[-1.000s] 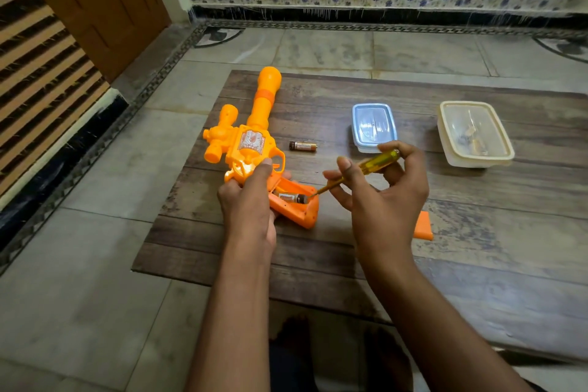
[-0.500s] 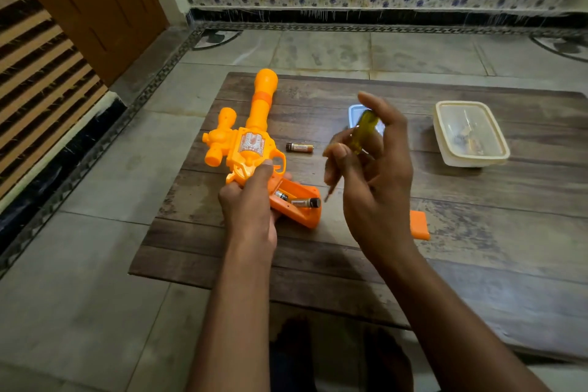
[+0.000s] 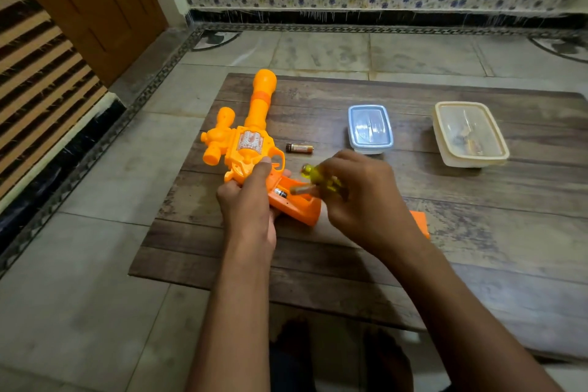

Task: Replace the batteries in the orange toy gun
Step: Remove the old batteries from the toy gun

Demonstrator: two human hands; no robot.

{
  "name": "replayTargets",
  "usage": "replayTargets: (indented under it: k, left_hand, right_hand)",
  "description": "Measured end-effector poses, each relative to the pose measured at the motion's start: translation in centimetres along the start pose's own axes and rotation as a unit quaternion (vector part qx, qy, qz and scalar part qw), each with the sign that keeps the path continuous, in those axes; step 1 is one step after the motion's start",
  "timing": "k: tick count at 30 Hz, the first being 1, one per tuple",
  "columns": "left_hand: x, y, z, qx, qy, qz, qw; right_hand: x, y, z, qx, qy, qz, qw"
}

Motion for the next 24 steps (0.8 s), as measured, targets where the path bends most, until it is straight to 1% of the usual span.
replayTargets:
  k: [3, 5, 7, 9, 11, 14, 18, 20, 24]
  left_hand:
    - [-0.1, 0.0, 0.1, -0.003, -0.007, -0.003, 1.0]
    - [-0.1, 0.1, 0.2, -0.016, -0.019, 0.0, 1.0]
    - [-0.2, 0.3, 0.4, -0.034, -0.045, 0.002, 0.998]
    - [-0.1, 0.2, 0.5, -0.06, -0.077, 0.002, 0.995]
    - [0.1, 0.0, 0.5, -0.092, -0.101, 0.008, 0.991]
    - [0.3, 0.0, 1.2, -0.138, -0.153, 0.021, 0.978]
    - [0.3, 0.1, 1.6, -0.157, -0.174, 0.029, 0.972]
    - [0.3, 0.1, 1.7, -0.152, -0.163, 0.034, 0.974]
    - [0.5, -0.5, 1.0, -0.107, -0.082, 0.045, 0.99]
  right_hand:
    - [1.0, -0.9, 0.3, -0.055, -0.04, 0.097, 0.993]
    - [0.2, -2.0, 0.6, -0.1, -0.021, 0.116, 0.988]
    - [-1.5, -3.2, 0.7, -0.135, 0.024, 0.078, 0.987]
    - [-3.0, -4.1, 0.9, -0.165, 0.031, 0.021, 0.986]
    - [-3.9, -4.9, 1.1, -0.184, 0.044, -0.011, 0.982]
    - [-4.7, -5.7, 1.6, -0.199, 0.094, -0.019, 0.975]
    - [-4.3, -5.8, 1.8, -0.199, 0.079, -0.021, 0.977]
    - [-3.6, -5.9, 1.3, -0.182, 0.074, -0.021, 0.98]
    - [-2.7, -6.6, 0.4, -0.152, 0.075, -0.044, 0.985]
Point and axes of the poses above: each hand's wrist, its own y-axis away from the middle knuckle, its own x-axis out of the back of the hand, z = x × y, the point moved 4 cm from there along -y, towards the middle knuckle, and after that the axes turned 11 degrees about -x, right-handed, at the moved point
